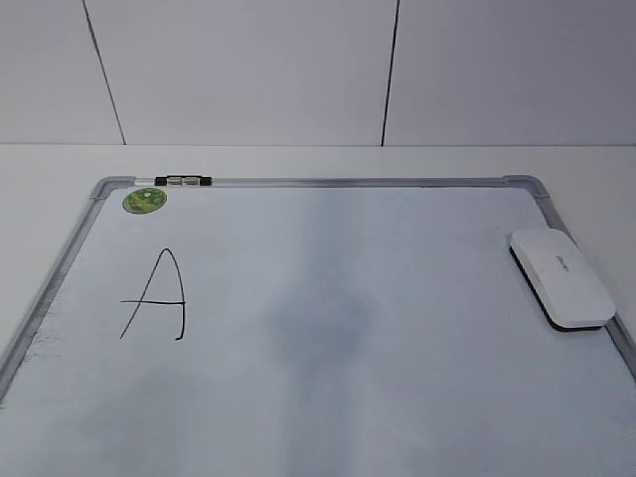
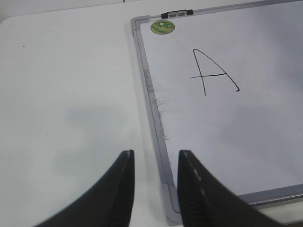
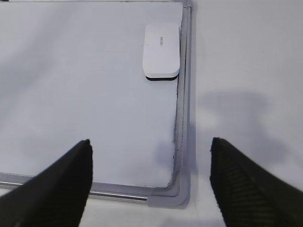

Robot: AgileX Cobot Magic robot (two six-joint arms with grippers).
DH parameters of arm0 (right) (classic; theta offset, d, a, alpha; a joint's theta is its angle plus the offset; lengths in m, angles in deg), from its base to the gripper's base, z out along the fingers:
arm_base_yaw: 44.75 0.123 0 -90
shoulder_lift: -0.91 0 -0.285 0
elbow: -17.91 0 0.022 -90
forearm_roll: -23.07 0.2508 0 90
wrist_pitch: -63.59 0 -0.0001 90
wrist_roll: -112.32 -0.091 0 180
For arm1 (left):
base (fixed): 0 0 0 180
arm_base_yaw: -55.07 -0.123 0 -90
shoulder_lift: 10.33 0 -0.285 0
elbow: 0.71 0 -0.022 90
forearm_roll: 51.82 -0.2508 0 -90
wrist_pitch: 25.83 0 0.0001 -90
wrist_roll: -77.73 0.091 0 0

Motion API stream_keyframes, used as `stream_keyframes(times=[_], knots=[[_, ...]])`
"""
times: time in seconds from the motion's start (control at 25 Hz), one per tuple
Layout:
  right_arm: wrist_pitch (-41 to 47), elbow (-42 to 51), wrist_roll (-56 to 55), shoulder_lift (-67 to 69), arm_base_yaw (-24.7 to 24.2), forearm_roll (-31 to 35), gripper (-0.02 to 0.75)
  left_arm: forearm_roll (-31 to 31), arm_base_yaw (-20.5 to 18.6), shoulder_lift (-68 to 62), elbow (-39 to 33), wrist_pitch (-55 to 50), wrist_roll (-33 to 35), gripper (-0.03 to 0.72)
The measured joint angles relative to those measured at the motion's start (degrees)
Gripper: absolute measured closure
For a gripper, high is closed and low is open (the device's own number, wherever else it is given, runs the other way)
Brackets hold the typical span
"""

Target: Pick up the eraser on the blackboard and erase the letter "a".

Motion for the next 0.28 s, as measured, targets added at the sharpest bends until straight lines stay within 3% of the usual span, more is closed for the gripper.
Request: stream_keyframes(times=[0.28], knots=[[0.0, 0.0, 0.0, 0.0, 0.0, 0.0, 0.146, 0.0, 0.0, 0.0, 0.0, 0.0, 0.0, 0.453]])
